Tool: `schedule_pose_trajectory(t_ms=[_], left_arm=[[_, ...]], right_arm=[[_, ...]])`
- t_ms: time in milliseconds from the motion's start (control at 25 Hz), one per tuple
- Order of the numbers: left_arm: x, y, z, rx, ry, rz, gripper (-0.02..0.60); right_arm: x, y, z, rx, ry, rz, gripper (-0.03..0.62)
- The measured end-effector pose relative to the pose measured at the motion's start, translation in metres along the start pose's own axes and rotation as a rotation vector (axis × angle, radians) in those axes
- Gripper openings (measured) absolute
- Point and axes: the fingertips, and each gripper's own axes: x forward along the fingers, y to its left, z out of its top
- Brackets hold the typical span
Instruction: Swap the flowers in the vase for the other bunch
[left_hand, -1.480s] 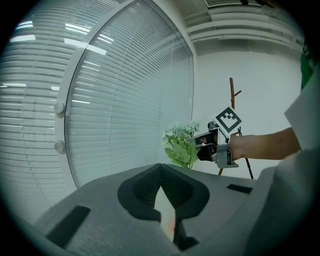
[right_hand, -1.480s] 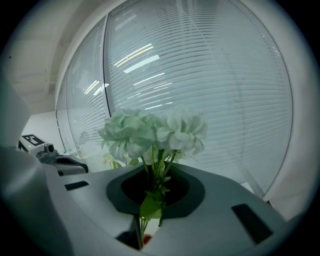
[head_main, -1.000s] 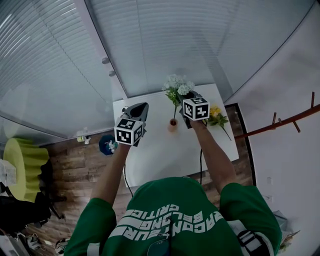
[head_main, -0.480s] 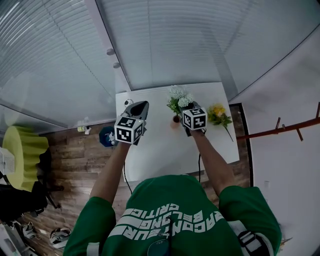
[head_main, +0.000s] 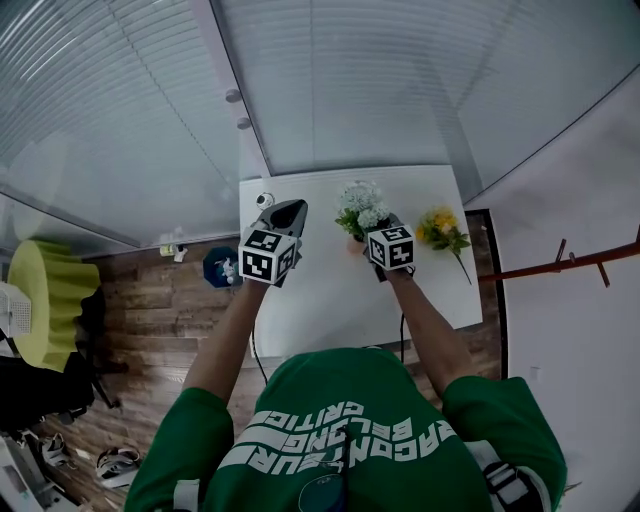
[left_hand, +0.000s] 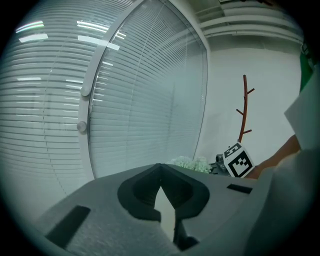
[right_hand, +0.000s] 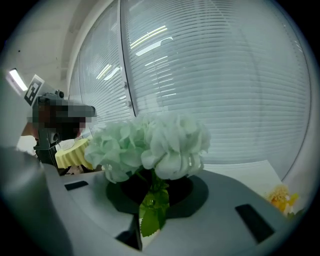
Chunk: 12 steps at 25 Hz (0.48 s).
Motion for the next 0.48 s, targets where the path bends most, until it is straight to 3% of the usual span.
schedule_pose_trajectory(t_ms=[120,320,480], left_arm=[[-0.003,-0.001,0.001,0.001,-0.005,-0.006,0.005],[-0.006,-0.005,-0.001,-0.001,-0.005,-0.007,0.005],[-0.004,-0.012,0.004,0.008,-0.014,-0.018,0.005]], right_arm=[[0.0,0.005,0.0,0.01,0.002,0.004,0.062],[-0.001,0.009,-0.007,0.033,0.046,0.03,0.161],[-0.012,0.0,-0.01,0.049,0.069,0.018,0.193]])
